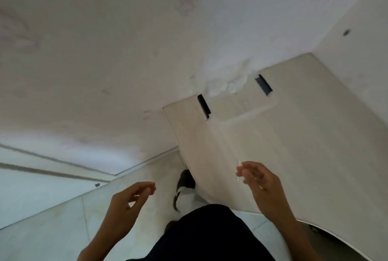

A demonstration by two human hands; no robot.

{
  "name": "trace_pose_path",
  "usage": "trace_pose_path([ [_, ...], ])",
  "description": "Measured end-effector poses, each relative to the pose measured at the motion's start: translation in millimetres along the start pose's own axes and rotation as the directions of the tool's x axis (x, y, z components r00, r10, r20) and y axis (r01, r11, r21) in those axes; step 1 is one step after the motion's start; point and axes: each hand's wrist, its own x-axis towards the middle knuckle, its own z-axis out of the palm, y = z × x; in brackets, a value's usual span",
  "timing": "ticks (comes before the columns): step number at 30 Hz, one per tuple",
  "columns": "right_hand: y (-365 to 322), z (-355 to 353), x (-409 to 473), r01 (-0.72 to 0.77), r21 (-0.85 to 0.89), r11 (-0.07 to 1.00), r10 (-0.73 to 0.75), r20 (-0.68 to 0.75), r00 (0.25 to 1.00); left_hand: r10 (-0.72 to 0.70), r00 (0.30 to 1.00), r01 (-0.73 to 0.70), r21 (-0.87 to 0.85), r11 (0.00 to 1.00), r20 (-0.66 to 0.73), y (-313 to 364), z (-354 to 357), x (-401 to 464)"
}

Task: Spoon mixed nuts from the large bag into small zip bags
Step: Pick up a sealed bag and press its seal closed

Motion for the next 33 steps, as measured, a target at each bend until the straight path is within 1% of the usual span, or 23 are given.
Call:
trace_pose_path([
  [3, -5, 4, 33, -0.015, 0.021, 1.000, 0.017, -0.094, 0.995, 0.040, 0.996, -0.041, 0.013, 0.999, 0.079, 20, -4, 52],
  [7, -30, -9, 94, -0.017, -0.035, 0.999, 0.012, -0.152, 0.988, 0.100, 0.981, -0.108, 0.038, 0.993, 0.165, 60, -6, 123],
  [9, -43, -23, 129, 0.023, -0.083, 0.996, -0.036, -0.165, 0.986, 0.143, 0.971, -0.146, 0.002, 0.989, 0.191, 81, -5, 158],
  [11, -54, -37, 169, 0.057, -0.130, 0.990, -0.080, -0.184, 0.980, 0.136, 0.964, -0.132, -0.034, 0.991, 0.230, 95, 1, 196],
  [12, -59, -44, 188, 0.066, -0.161, 0.985, -0.100, -0.209, 0.973, 0.100, 0.963, -0.088, -0.060, 0.994, 0.252, 102, 5, 213],
  [13, -63, -51, 208, 0.072, -0.194, 0.978, -0.120, -0.249, 0.961, 0.038, 0.959, -0.009, -0.102, 0.995, 0.280, 108, 10, 228],
  [14, -64, -58, 228, 0.066, -0.224, 0.972, -0.131, -0.291, 0.948, -0.046, 0.946, 0.100, -0.155, 0.983, 0.322, 113, 17, 243],
  [15, -65, -65, 248, 0.035, -0.254, 0.967, -0.118, -0.318, 0.941, -0.140, 0.912, 0.230, -0.197, 0.953, 0.385, 119, 25, 256],
  [16, -64, -71, 268, -0.022, -0.298, 0.954, -0.082, -0.329, 0.941, -0.228, 0.864, 0.354, -0.221, 0.909, 0.449, 124, 34, 268],
  [18, -57, -79, 301, -0.190, -0.381, 0.905, 0.071, -0.306, 0.949, -0.356, 0.748, 0.553, -0.229, 0.801, 0.560, 132, 52, 287],
  [20, -44, -77, 321, -0.311, -0.412, 0.856, 0.223, -0.248, 0.943, -0.426, 0.640, 0.671, -0.195, 0.715, 0.640, 142, 67, 302],
  [21, -37, -73, 326, -0.344, -0.407, 0.846, 0.272, -0.226, 0.935, -0.451, 0.607, 0.707, -0.186, 0.682, 0.654, 145, 72, 306],
  [22, -31, -69, 328, -0.363, -0.402, 0.841, 0.296, -0.220, 0.929, -0.467, 0.594, 0.728, -0.190, 0.659, 0.655, 148, 77, 310],
  [24, -24, -61, 323, -0.373, -0.389, 0.842, 0.285, -0.265, 0.921, -0.469, 0.615, 0.718, -0.205, 0.665, 0.634, 151, 82, 313],
  [26, -23, -60, 306, -0.391, -0.325, 0.861, 0.274, -0.352, 0.895, -0.439, 0.667, 0.662, -0.210, 0.719, 0.602, 151, 82, 313],
  [28, -28, -69, 280, -0.411, -0.256, 0.875, 0.267, -0.453, 0.851, -0.382, 0.707, 0.593, -0.206, 0.779, 0.595, 152, 82, 313],
  [30, -33, -82, 239, -0.436, -0.171, 0.884, 0.273, -0.569, 0.776, -0.303, 0.738, 0.502, -0.191, 0.843, 0.603, 157, 85, 314],
  [32, -33, -91, 184, -0.446, -0.031, 0.894, 0.310, -0.675, 0.669, -0.186, 0.766, 0.370, -0.184, 0.911, 0.615, 166, 95, 315],
  [33, -33, -93, 153, -0.442, 0.024, 0.897, 0.323, -0.717, 0.618, -0.127, 0.766, 0.305, -0.182, 0.935, 0.631, 174, 102, 314],
])
